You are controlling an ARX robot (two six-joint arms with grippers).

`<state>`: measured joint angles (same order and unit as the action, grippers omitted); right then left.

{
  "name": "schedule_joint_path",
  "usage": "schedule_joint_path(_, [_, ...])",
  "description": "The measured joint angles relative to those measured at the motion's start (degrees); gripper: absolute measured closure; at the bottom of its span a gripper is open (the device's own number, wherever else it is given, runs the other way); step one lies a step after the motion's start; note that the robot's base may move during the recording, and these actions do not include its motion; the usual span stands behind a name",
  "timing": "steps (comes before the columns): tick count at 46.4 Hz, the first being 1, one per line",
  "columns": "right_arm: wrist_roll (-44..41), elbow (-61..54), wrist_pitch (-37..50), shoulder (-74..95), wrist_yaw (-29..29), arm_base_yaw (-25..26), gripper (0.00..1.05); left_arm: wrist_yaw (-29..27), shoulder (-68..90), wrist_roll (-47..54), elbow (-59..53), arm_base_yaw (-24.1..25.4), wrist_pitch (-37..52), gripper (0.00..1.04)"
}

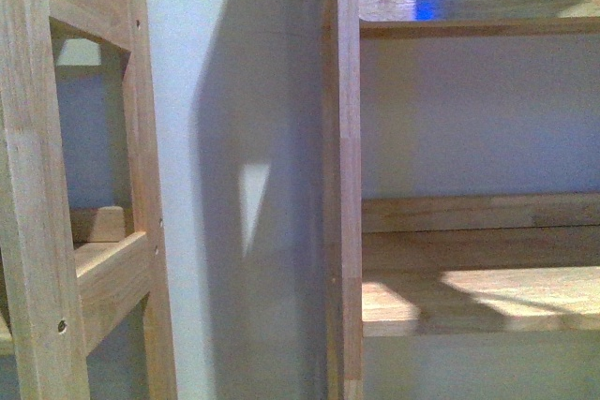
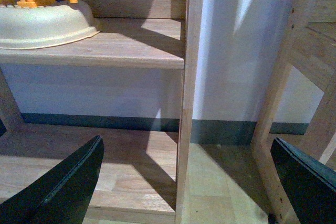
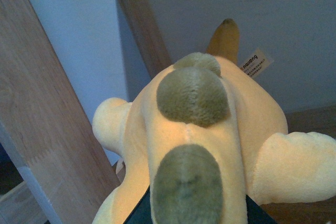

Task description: Put away toys

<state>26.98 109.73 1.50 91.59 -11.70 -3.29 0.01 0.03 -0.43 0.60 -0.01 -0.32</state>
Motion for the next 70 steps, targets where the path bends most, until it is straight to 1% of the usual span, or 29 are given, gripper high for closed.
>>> schedule_joint_path(18, [5.07, 0.68, 0.37, 2.29, -3.43, 2.12, 0.97, 0.00, 0.00, 0.00, 0.00, 0.00, 0.00, 0.06])
schedule_joint_path(32, [7.76, 3.39, 0.31, 4.98, -5.88, 2.03, 0.97, 0.00, 0.00, 0.00, 0.00, 0.00, 0.00, 0.06])
schedule_joint_path(40, [8.68, 4.24, 0.33, 6.67, -6.54, 1.11, 0.97, 0.00, 0.00, 0.00, 0.00, 0.00, 0.00, 0.06])
schedule_joint_path(52, [9.20, 8.07, -1.68, 9.70, -5.60, 0.94, 0.97, 0.00, 0.00, 0.00, 0.00, 0.00, 0.00, 0.06])
schedule_joint_path(53, [9.09, 8.44, -2.10, 9.90, -5.33, 0.94, 0.91, 0.00, 0.00, 0.00, 0.00, 0.00, 0.00, 0.06])
schedule_joint_path(57, [9.11, 8.70, -2.43, 10.08, -5.25, 0.94, 0.76, 0.00, 0.00, 0.00, 0.00, 0.00, 0.00, 0.06])
schedule_joint_path(60, [9.07, 8.79, -2.54, 10.10, -5.11, 0.94, 0.69, 0.00, 0.00, 0.00, 0.00, 0.00, 0.00, 0.06])
schedule_joint_path(61, [9.07, 8.83, -2.62, 10.08, -5.03, 0.94, 0.64, 0.00, 0.00, 0.00, 0.00, 0.00, 0.00, 0.06])
schedule_joint_path(66, [8.92, 8.83, -2.62, 10.03, -5.03, 0.90, 0.52, 0.00, 0.00, 0.00, 0.00, 0.00, 0.00, 0.06])
schedule_joint_path(67, [8.74, 8.83, -2.62, 9.92, -5.03, 0.85, 0.46, 0.00, 0.00, 0.00, 0.00, 0.00, 0.00, 0.06])
schedule_joint_path(70, [8.72, 8.79, -2.51, 9.68, -5.03, 0.68, 0.40, 0.00, 0.00, 0.00, 0.00, 0.00, 0.00, 0.06])
